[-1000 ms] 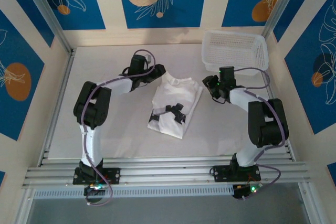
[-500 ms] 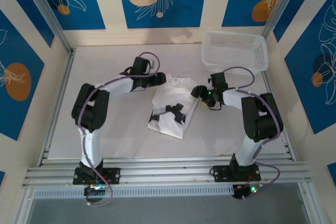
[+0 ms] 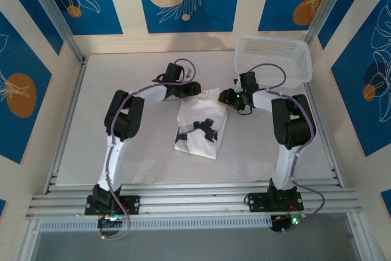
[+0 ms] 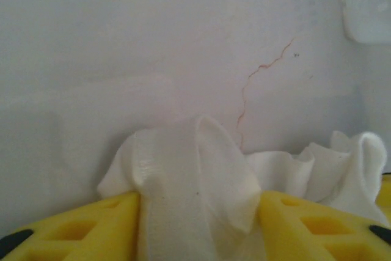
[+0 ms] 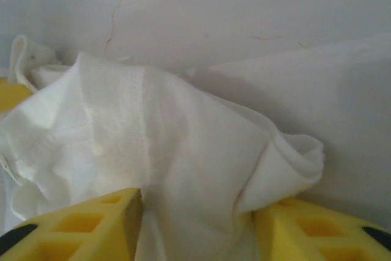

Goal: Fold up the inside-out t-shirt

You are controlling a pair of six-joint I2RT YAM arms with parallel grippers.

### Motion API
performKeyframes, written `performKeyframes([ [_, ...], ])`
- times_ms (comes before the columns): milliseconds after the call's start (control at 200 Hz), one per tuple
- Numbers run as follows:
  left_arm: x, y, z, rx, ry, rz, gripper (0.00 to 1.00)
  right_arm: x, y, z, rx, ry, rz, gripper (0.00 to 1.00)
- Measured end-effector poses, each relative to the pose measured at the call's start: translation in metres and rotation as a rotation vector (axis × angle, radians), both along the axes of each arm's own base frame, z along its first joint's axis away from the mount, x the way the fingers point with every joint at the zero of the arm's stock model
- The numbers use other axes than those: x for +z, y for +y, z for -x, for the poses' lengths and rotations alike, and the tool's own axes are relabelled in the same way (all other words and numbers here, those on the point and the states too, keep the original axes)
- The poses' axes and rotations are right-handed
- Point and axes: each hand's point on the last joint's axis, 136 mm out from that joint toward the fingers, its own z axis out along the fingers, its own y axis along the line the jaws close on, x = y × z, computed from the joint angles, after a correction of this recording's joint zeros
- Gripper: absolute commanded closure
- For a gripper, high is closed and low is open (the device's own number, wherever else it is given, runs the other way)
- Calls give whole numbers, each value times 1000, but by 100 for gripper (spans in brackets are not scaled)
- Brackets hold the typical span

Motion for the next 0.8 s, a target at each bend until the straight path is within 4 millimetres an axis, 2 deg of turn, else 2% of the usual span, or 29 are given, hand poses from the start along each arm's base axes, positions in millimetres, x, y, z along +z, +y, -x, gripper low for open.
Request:
performKeyframes([
  [205,-6,-10,14,-27,8,50,70,17,25,3,117,-19,-69,55],
  [305,-5,-4,25,-27,9,49,70,26,37,7,159,-32,-93,46],
  [360,-3,-2,29,-26,9,42,64,31,37,12,168,-43,-93,43],
  [475,0,2,25,-27,-26,7,51,54,17,21,112,-89,-68,37],
  [560,1,5,22,-19,-38,-29,46,74,-10,16,37,-147,-31,34],
  [620,3,6,18,-18,-59,-58,43,79,-25,10,-6,-171,-11,32],
  [710,11,5,10,-15,-94,-97,35,68,-42,4,-50,-149,19,30],
  [800,19,-1,1,-17,-134,-119,29,44,-43,-1,-48,-89,43,28],
])
